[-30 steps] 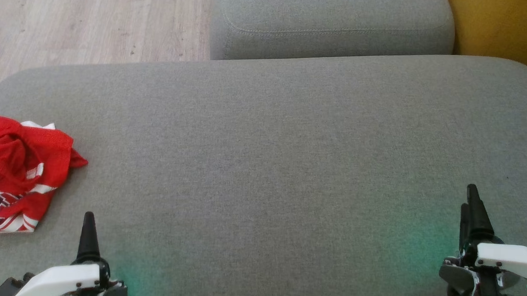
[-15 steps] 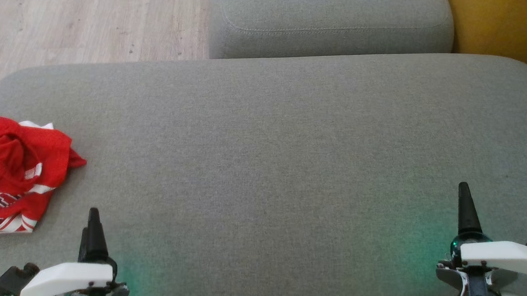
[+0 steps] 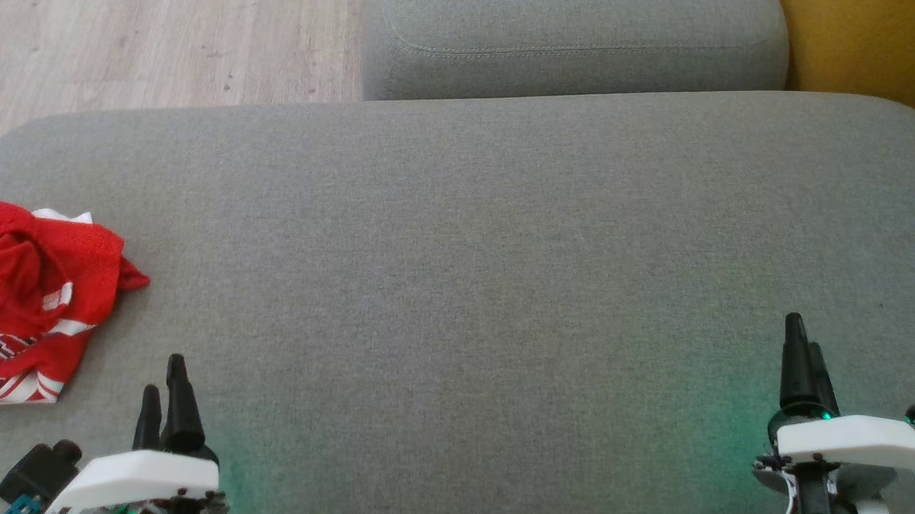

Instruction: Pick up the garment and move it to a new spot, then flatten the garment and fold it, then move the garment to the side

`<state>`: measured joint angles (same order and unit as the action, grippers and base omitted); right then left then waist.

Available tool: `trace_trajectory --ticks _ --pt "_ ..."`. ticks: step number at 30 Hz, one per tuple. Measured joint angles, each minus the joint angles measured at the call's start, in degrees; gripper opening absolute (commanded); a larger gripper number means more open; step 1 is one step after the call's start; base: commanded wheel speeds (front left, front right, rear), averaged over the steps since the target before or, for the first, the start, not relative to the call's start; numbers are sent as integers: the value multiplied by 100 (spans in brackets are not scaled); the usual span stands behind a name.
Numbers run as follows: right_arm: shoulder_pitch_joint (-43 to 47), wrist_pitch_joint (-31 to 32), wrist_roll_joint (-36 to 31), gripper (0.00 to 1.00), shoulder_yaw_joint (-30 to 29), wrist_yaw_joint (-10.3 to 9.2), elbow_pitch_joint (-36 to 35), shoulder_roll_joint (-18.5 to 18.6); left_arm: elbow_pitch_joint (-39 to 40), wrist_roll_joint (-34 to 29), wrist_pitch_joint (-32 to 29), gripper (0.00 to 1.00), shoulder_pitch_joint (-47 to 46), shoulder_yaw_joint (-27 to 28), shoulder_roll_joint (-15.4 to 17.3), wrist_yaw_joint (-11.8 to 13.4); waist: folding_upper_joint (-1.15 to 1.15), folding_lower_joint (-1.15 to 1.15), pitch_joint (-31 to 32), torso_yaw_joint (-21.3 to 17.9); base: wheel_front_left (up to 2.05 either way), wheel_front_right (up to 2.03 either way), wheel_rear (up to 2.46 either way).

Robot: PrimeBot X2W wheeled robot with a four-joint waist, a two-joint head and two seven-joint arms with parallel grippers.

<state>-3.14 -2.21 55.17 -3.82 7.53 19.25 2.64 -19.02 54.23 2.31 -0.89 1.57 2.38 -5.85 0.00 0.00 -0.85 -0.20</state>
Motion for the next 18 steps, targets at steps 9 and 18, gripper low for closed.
trace_trajectory --ticks 9,18 --pt "-63 -149 -745 100 111 0 82 -2 -26 -713 162 100 -1 -145 1 81 0 0 -5 16 0 0 0" --pt "-107 -286 -1403 100 170 0 142 -2 -65 -1308 287 100 -2 -182 5 182 0 0 -9 24 0 0 0"
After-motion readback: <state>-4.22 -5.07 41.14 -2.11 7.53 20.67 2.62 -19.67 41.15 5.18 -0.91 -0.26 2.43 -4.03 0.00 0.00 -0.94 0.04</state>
